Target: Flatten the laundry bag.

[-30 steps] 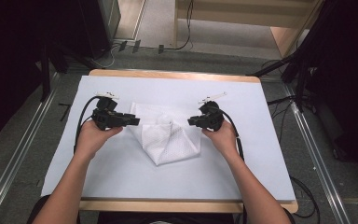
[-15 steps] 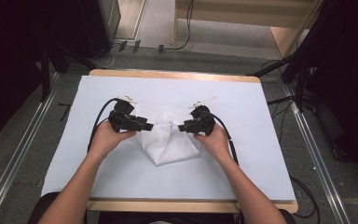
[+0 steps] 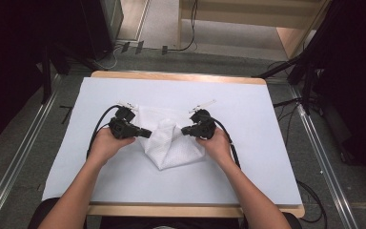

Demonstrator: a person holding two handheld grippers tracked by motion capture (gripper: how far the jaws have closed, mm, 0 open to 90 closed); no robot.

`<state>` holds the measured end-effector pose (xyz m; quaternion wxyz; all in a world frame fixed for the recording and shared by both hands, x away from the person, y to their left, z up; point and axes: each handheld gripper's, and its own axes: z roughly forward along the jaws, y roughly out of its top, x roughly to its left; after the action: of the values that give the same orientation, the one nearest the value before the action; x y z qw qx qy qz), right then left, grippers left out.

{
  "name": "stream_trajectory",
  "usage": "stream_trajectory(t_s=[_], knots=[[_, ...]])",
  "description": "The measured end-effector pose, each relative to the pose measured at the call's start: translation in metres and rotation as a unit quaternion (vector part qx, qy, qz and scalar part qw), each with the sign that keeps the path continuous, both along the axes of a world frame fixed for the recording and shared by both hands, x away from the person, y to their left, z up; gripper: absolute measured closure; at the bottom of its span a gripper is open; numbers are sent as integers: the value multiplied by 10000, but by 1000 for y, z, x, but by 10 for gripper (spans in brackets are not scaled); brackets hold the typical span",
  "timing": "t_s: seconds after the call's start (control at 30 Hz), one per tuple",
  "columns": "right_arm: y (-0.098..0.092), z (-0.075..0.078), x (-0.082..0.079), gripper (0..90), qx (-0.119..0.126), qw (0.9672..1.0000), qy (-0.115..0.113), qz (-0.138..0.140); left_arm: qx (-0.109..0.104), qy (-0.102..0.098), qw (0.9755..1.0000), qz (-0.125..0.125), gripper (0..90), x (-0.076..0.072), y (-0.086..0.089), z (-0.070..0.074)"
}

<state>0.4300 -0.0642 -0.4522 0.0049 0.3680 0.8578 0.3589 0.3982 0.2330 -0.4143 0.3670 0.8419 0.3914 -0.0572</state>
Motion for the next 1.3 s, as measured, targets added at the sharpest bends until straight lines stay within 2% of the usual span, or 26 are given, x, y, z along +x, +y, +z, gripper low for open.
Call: stream_trajectory(t_s=[0.2, 0.43, 0.53, 0.6, 0.87, 1.03, 1.1, 1.23, 1.3], knots=[[-8, 14, -5, 889, 27, 9997, -223, -2, -172, -98, 9992, 355, 900, -9, 27, 6], [-22, 26, -15, 889, 158, 9993, -328, -74, -440, -85, 9960, 772, 898, -20, 56, 6], [-27, 29, -20, 888, 183, 9993, -314, -101, -381, -59, 9958, 829, 895, -25, 62, 2], [-30, 28, -24, 887, 188, 9993, -322, -99, -306, 3, 9957, 874, 892, -30, 67, -1], [-40, 15, -31, 881, 150, 9998, -70, -130, -328, 267, 9930, 1102, 885, -45, 92, -13], [-43, 6, -32, 826, 72, 9999, 29, -134, -408, 269, 9924, 1129, 876, -48, 96, -13], [-44, 6, -32, 809, 89, 9998, 61, -178, -395, 233, 9924, 1143, 845, -50, 99, -12], [-43, 10, -31, 722, 122, 9997, -110, -170, -499, 124, 9921, 1148, 739, -52, 104, -5], [-43, 13, -32, 678, 137, 9994, -237, -191, -489, 4, 9920, 1168, 679, -52, 104, 0]])
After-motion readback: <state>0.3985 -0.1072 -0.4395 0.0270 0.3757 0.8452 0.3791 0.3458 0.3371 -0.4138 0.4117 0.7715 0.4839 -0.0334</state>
